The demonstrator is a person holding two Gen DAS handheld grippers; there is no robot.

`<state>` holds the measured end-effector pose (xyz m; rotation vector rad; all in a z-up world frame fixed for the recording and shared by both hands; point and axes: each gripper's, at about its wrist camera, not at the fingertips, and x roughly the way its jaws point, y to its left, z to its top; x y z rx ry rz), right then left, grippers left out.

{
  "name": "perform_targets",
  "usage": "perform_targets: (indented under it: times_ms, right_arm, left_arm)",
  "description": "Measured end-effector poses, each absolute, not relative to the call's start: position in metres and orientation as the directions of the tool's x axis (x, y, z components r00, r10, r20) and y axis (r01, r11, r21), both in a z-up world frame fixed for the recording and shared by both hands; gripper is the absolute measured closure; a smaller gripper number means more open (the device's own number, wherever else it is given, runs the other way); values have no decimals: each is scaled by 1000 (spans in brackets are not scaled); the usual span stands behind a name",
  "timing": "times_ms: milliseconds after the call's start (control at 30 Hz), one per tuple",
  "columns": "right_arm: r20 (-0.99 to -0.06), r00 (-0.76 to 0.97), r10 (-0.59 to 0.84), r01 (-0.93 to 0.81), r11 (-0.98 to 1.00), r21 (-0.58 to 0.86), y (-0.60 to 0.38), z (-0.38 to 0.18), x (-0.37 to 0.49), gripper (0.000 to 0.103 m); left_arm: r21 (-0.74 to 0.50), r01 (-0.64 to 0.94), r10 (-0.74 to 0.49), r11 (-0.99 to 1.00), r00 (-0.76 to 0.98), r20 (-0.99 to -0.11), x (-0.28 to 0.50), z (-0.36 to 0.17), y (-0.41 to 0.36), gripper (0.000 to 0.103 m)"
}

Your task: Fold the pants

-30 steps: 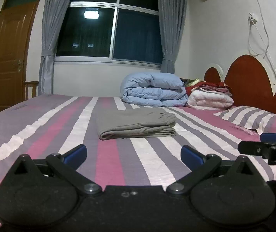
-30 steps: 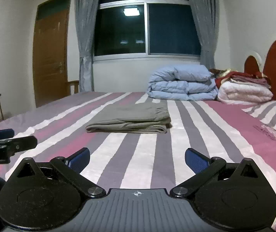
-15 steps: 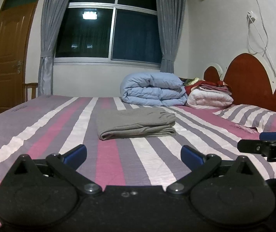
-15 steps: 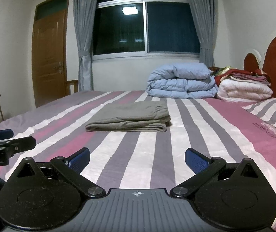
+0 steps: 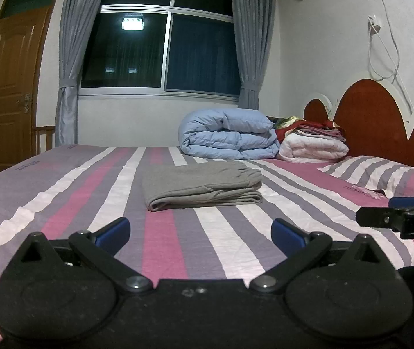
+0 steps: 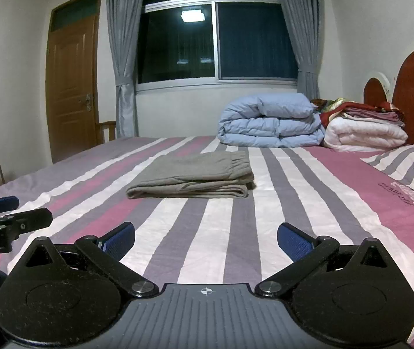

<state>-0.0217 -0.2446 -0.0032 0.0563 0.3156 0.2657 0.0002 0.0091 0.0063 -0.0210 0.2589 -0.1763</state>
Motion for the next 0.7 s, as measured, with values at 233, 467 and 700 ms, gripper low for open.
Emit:
perform_targets:
  times_ms: [233, 467, 700]
  right_arm:
    - [-299, 917, 266, -250, 964, 91, -245, -4, -21, 0]
    - [-298, 916, 267, -251, 964, 91, -246, -4, -21, 0]
    - [-298, 916, 268, -252, 963, 91, -248, -4, -21, 0]
  left_arm:
    - [-45, 178, -183, 983, 952, -243, 0, 6, 11, 6]
    - [-29, 188, -190, 982, 953, -236, -3, 5, 10, 6]
    - [-28, 188, -189, 982, 953, -236, -4, 4, 10, 6]
